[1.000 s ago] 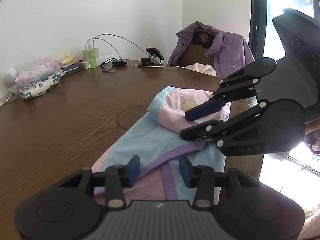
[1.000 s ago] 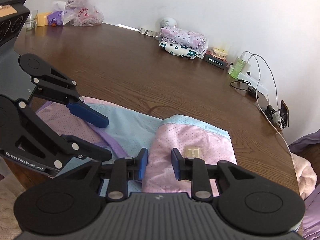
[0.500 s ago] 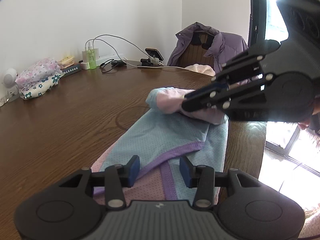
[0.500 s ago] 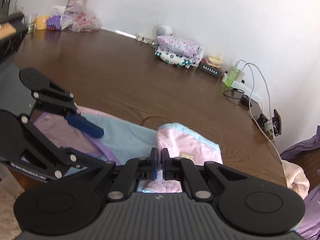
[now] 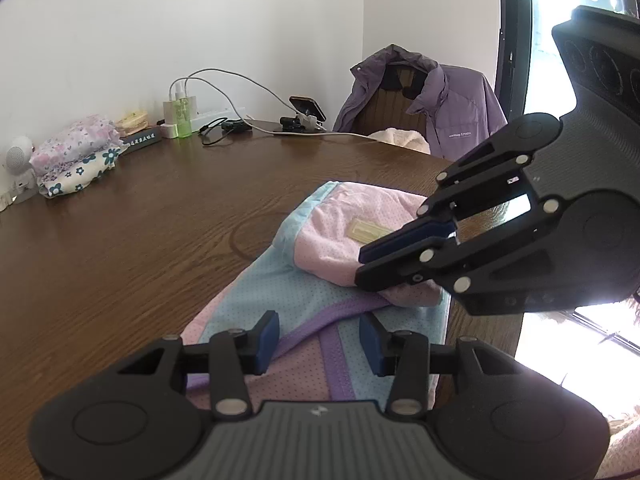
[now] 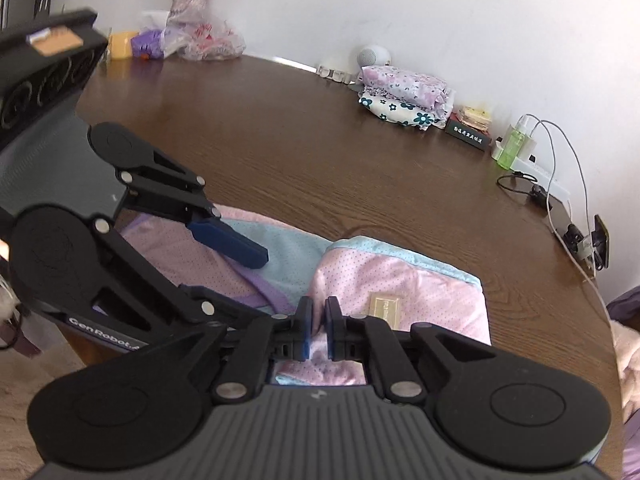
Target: Fold clothes
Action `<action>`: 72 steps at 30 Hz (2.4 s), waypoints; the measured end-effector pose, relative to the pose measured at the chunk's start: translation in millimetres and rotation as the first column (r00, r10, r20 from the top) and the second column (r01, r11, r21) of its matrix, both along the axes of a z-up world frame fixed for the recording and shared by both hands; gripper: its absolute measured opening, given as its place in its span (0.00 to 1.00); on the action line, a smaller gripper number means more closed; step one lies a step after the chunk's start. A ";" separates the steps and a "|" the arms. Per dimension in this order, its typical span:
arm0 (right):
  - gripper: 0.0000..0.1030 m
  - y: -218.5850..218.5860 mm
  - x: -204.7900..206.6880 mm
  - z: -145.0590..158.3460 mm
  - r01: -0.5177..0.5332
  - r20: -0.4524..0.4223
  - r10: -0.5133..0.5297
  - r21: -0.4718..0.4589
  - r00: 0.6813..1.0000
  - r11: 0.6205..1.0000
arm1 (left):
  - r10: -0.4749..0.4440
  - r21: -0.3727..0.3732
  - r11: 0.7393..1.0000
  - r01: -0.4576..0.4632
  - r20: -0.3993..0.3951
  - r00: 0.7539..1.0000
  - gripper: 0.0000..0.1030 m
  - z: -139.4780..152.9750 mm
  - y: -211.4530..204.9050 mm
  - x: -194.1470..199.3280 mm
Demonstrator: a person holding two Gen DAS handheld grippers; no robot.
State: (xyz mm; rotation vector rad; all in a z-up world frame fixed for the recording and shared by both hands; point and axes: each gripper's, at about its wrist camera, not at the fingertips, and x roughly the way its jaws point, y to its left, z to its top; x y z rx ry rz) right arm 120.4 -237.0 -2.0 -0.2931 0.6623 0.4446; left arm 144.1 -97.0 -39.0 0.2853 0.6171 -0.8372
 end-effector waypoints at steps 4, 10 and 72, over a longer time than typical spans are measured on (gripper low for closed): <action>0.32 -45.6 -8.3 17.7 0.111 -0.005 -0.112 0.217 0.994 0.970 | 0.032 -0.043 0.999 -0.031 0.023 0.999 0.41 18.5 7.9 0.9; 0.36 -121.0 8.5 4.6 0.330 -0.107 -0.313 0.348 0.944 0.877 | -0.078 -0.062 0.995 0.083 0.076 0.994 0.37 36.5 -19.4 -1.2; 0.14 50.1 -43.4 -0.3 -0.267 0.009 0.268 -0.053 0.963 0.962 | 0.229 -0.173 0.957 -0.232 -0.039 0.973 0.36 38.3 85.9 -16.9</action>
